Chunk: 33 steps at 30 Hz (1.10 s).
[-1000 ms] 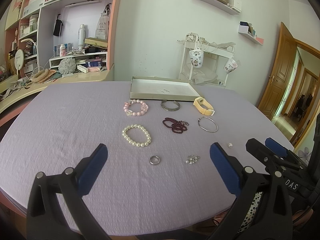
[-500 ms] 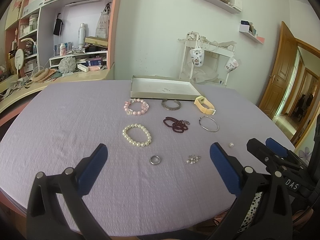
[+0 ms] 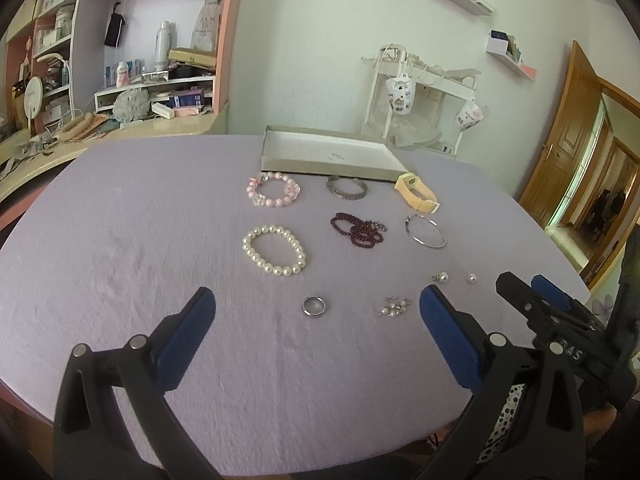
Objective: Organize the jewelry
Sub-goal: 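Grasp a pearl stud earring with the right tool while the left tool grasps the silver ring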
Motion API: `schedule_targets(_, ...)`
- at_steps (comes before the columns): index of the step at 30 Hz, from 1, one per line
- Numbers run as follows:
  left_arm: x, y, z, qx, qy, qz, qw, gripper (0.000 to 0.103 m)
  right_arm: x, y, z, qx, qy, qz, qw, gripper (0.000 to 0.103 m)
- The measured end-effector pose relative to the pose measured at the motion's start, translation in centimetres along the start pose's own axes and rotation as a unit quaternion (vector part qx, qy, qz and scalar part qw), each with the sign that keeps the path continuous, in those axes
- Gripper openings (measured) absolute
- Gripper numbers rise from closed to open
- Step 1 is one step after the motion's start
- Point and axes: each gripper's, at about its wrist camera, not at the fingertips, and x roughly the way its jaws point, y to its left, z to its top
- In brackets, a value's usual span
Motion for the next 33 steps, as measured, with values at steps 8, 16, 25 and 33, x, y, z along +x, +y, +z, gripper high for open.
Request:
schedule_targets(8,2.7,0.0,-0.1,0.025,0.025,0.033,0.9989,0.09,4.4,-2.7,0.0,0.012,0.064,-0.039,0.997,0.074)
schedule_targets(16,4.8,0.9,0.3,0.015,0.039,0.043,0.9982,0.087,7.1,-2.9,0.3,-0.001,0.105,-0.075,0.992,0.05)
schedule_targets(25,6.1,1.0,0.2,0.017,0.052,0.043,0.9976,0.083,7.6,-2.3,0.3,-0.032,0.103,-0.1,0.989,0.026)
schedule_targets(33,7.0,0.6,0.0,0.023,0.06,0.04,0.9971,0.081,7.7,-2.0,0.3,-0.038,0.102,-0.094,0.99,0.014)
